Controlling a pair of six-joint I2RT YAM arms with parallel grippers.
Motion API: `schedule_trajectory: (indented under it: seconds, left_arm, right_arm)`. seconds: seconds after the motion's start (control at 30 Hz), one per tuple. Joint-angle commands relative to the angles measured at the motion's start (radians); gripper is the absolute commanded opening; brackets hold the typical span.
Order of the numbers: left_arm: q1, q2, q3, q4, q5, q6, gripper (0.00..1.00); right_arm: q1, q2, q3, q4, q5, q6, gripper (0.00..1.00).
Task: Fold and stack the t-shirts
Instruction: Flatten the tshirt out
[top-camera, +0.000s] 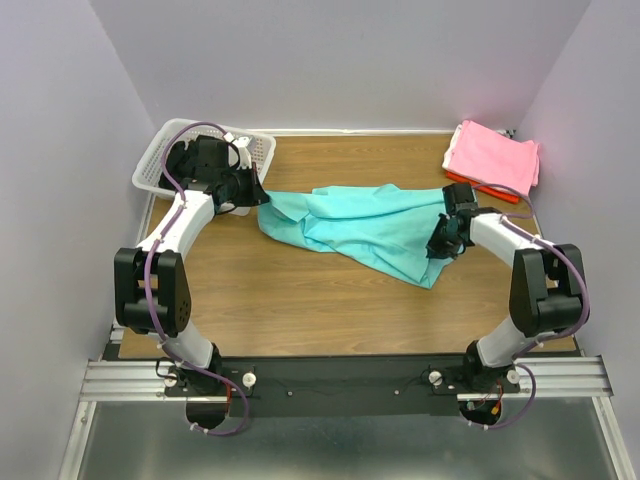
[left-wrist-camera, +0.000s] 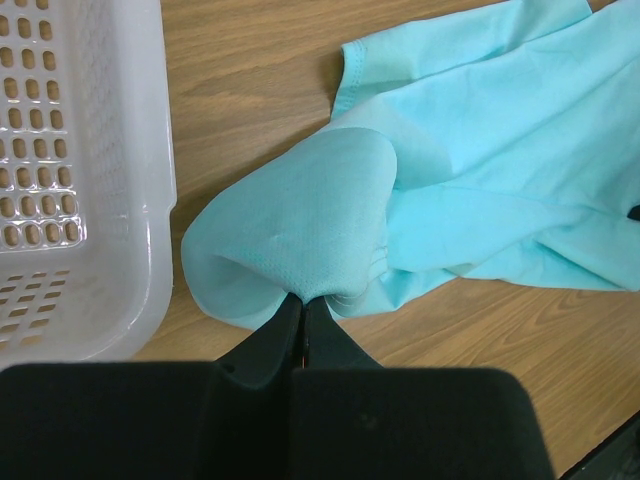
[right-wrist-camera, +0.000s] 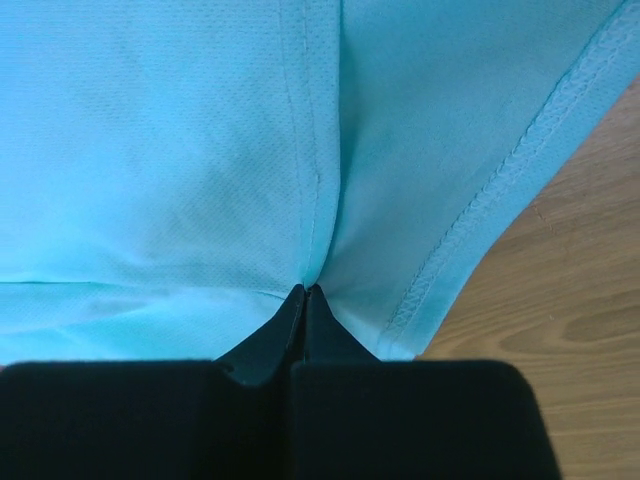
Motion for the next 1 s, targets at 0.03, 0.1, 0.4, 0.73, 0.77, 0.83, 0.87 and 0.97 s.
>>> schedule_trajectory:
  seconds: [0.03, 0.1, 0.4, 0.73, 0.77, 0.83, 0.87, 0.97]
  left_arm:
    - [0.0, 0.011, -0.001, -0.011, -0.025, 0.009, 0.0]
    - [0.0, 0.013, 0.001, -0.012, -0.035, 0.01, 0.0]
    - [0.0, 0.033, 0.045, -0.026, -0.048, 0.016, 0.0]
    - [0.0, 0.027, 0.033, -0.023, -0.048, 0.012, 0.0]
    - [0.0, 0.027, 0.03, -0.023, -0.046, 0.012, 0.0]
    - [0.0, 0.027, 0.027, -0.019, -0.046, 0.01, 0.0]
    - [0.0, 0.027, 0.025, -0.019, -0.045, 0.01, 0.0]
    - [0.0, 0.025, 0.022, -0.019, -0.043, 0.009, 0.0]
  right_arm:
    - [0.005, -0.069, 0.077, -0.089, -0.005, -0.01, 0.01]
    - [0.005, -0.091, 0.1, -0.115, -0.009, -0.01, 0.0]
    - [0.004, -0.079, 0.203, -0.198, -0.005, -0.059, 0.04]
    - [0.004, 0.01, 0.137, -0.18, -0.003, -0.069, 0.15]
    - [0.004, 0.012, 0.134, -0.177, -0.005, -0.069, 0.18]
    - [0.005, 0.013, 0.126, -0.171, -0.005, -0.069, 0.18]
    - [0.004, 0.016, 0.121, -0.169, -0.003, -0.067, 0.18]
    - [0.004, 0.021, 0.118, -0.164, -0.028, -0.061, 0.19]
